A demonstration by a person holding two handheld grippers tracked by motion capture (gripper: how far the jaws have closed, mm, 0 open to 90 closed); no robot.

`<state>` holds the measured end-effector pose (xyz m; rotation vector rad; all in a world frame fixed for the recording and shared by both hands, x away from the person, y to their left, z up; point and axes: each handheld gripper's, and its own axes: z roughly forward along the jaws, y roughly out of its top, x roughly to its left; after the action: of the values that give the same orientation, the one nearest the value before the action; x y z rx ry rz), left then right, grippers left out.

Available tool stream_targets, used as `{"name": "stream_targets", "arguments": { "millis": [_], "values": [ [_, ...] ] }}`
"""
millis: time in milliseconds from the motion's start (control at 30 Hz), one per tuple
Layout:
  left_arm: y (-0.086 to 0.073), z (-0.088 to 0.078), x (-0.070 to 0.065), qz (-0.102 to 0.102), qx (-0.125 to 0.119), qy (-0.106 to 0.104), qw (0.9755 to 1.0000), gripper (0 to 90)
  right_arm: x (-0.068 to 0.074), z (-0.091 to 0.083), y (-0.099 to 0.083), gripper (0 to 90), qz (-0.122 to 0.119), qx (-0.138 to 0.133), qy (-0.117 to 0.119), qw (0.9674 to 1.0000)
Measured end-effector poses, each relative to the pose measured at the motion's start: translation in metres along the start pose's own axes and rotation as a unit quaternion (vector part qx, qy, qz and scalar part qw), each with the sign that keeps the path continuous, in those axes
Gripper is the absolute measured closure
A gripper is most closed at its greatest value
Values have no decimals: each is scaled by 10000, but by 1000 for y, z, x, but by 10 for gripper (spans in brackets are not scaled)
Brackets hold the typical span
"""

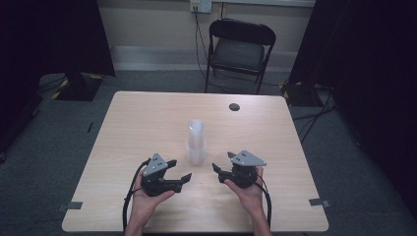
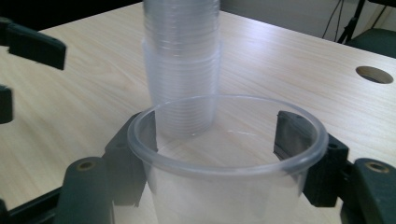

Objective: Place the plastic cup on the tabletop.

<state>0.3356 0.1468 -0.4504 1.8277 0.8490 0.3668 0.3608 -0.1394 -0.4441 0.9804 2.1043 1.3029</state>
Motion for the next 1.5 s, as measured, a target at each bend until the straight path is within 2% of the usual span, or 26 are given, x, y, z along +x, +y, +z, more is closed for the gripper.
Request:
{"name": "stream_targets", "arguments": {
  "millis": [133,233,267,367,433,533,600,767,1000,1200,1367,1500],
  "values": [
    [-4,-3,2,-150,-47,73,9999,205,-8,1,1,300,178,-63,-68,9998],
    [-6,-4,5,-150,-62,106,9998,194,-14,1,3,300,292,-163,-93,9994],
    [-7,-5,5,-246,-105,98,9996,194,-15,1,4,300,313,-192,-106,9993],
    [-8,-7,6,-248,-60,121,9996,194,-20,1,8,299,332,-240,-160,9990],
    [-10,-7,6,-268,-119,155,9995,192,-23,2,11,299,350,-284,-164,9988],
    [-13,-7,7,-278,-87,207,9994,190,-29,4,11,298,466,-304,-191,9983],
    [-13,-6,8,-357,-72,250,9990,189,-32,5,13,298,484,-328,-224,9980],
    [-15,-7,10,-373,-129,266,9989,183,-40,9,21,298,439,-387,-269,9979],
    [-15,-10,14,-494,-188,339,9980,168,-49,17,32,297,435,-316,-324,9980],
    [-15,-10,15,-460,-161,371,9981,171,-62,27,39,297,485,-292,-325,9979],
    [-15,-13,15,-451,-296,409,9977,184,-69,37,38,296,493,-288,-406,9975],
    [-15,-14,16,-427,-277,421,9978,184,-77,45,36,295,655,-373,-427,9962]
  ]
}}
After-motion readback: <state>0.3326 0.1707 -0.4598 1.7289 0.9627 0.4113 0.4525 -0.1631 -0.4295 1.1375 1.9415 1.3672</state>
